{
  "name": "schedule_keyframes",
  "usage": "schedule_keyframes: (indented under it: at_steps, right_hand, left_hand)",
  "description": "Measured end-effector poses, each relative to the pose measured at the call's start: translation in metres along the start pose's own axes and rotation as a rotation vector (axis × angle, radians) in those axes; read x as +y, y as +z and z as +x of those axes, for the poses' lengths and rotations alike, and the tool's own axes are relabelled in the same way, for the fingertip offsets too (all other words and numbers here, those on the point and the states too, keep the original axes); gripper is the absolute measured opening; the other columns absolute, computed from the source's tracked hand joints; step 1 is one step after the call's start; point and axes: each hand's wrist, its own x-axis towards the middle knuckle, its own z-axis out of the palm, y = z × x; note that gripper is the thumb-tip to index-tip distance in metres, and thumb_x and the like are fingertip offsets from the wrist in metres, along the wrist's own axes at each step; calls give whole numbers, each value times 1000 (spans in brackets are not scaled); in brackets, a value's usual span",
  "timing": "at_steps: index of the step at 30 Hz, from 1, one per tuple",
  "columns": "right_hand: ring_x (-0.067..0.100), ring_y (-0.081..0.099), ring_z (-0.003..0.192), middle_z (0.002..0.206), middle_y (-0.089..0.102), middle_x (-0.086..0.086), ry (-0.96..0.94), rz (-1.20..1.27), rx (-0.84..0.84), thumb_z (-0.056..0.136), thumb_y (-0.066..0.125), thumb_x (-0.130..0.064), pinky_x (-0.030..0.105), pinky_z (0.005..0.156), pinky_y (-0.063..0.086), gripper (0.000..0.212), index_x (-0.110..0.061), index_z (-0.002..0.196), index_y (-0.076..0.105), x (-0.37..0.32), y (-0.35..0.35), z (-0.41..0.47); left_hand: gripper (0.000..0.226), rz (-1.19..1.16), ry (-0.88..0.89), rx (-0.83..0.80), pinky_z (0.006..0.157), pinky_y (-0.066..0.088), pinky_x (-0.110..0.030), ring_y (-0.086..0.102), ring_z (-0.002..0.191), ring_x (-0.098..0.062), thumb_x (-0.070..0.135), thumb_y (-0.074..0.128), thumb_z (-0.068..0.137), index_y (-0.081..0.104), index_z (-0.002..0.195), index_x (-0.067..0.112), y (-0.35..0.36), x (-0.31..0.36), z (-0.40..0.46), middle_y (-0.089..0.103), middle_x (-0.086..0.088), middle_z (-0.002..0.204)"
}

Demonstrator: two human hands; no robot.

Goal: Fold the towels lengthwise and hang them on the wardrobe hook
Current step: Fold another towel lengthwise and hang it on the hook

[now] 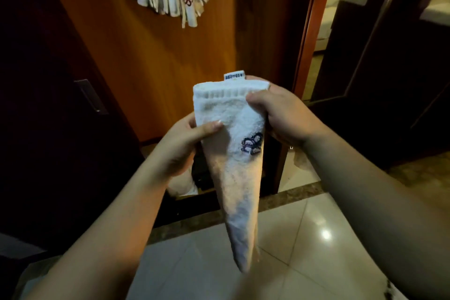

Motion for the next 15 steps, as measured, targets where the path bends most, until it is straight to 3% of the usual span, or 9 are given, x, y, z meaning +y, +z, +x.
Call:
schedule_keyframes:
  at_steps: [2,6,9,12,15]
  right_hand:
    - [20,67,100,113,67,12,-18,29,-17,95,43,-3,31,87,54,32,-13,123,55,-12,-1,8]
    - [33,62,118,126,65,20,-47,92,14,81,51,-13,46,105,46,44,-10,126,56,-27,-5,14]
    - [27,65,116,121,69,10,-23,239,42,94,50,-41,45,106,47,37,-17,121,60,-23,-23,10]
    - [28,67,112,120,71,11,201,326,90,87,31,-73,47,103,47,72,-19,122,63,11,-43,4]
    - [28,64,118,127,68,11,397,328,115,91,26,-73,46,106,44,73,-22,126,65,67,-54,-3]
  left_hand:
    - [84,-52,-13,-71,92,52,-39,66,113,-26,49,93,50,64,121,15,-2,9,3,70,-7,122]
    - [36,-50,17,-12,89,53,-41,70,104,-25,24,76,74,69,109,15,19,28,11,74,-8,112]
    - [32,-90,31,16,78,57,-36,72,95,-24,19,70,76,68,107,11,34,40,16,76,-7,102]
    - [22,-150,-8,27,76,59,-34,73,91,-23,13,68,86,66,107,9,45,57,20,76,-6,97]
    - [21,-235,-66,107,86,57,-44,74,95,-25,14,63,92,64,112,10,50,77,29,76,-7,101]
